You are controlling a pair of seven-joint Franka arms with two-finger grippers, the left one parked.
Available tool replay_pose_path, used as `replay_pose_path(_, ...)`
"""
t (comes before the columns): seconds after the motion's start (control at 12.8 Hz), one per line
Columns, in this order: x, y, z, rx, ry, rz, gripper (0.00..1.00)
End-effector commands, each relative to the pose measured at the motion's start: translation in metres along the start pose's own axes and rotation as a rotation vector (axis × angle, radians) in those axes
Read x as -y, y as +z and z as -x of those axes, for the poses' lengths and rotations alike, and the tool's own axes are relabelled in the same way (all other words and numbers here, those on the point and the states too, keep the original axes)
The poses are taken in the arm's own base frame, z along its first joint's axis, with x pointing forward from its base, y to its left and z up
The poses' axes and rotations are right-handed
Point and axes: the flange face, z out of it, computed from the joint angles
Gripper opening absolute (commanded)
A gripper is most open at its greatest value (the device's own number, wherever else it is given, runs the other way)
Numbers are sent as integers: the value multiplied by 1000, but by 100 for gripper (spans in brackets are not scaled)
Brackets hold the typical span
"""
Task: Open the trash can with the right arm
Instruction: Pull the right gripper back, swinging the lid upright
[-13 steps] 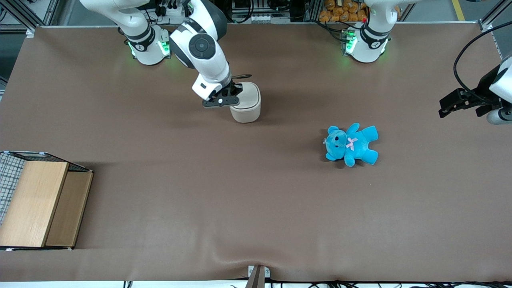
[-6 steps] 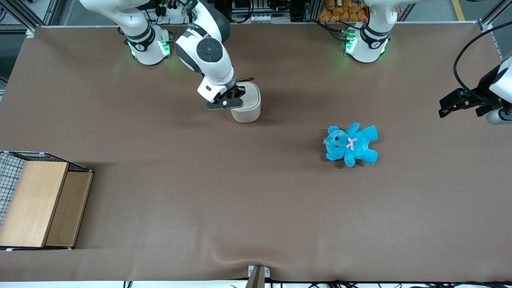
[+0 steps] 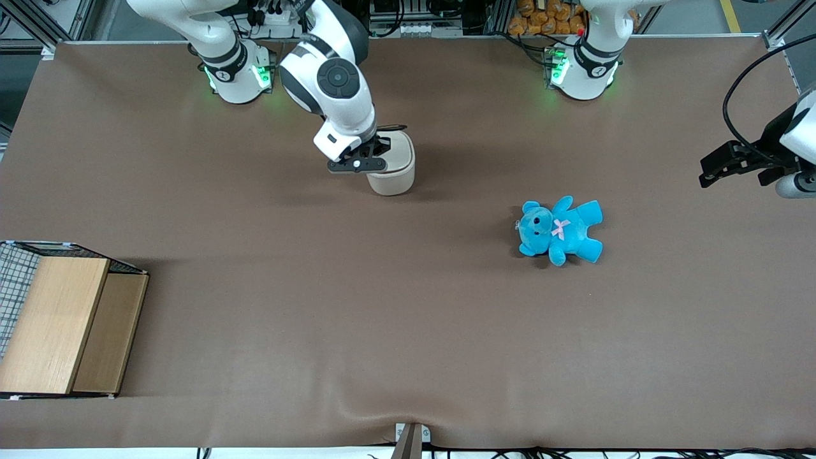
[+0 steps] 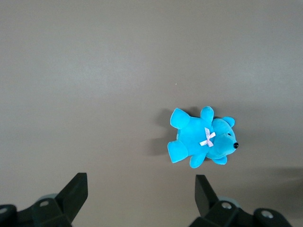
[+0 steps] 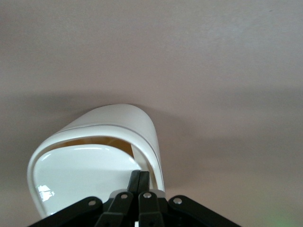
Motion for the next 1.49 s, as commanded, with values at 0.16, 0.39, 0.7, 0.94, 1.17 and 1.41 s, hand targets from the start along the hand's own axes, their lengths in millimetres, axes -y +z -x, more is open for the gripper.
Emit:
replay_pose_path(0.16,33,-62,0,21,50,-55,21)
replay_pose_path(0.39,37,-93,-2,46,75,-81,100)
replay_pose_path(0.7,10,-147,-26,67,122,-64,100)
replay_pose_path(0.94,-42,-201,-58,77,197,-63,100)
replay_pose_path(1.17,-79,-234,-80,34,198,-80,100)
replay_pose_path(1.41,-119,-254,-100,31,178,-76,100)
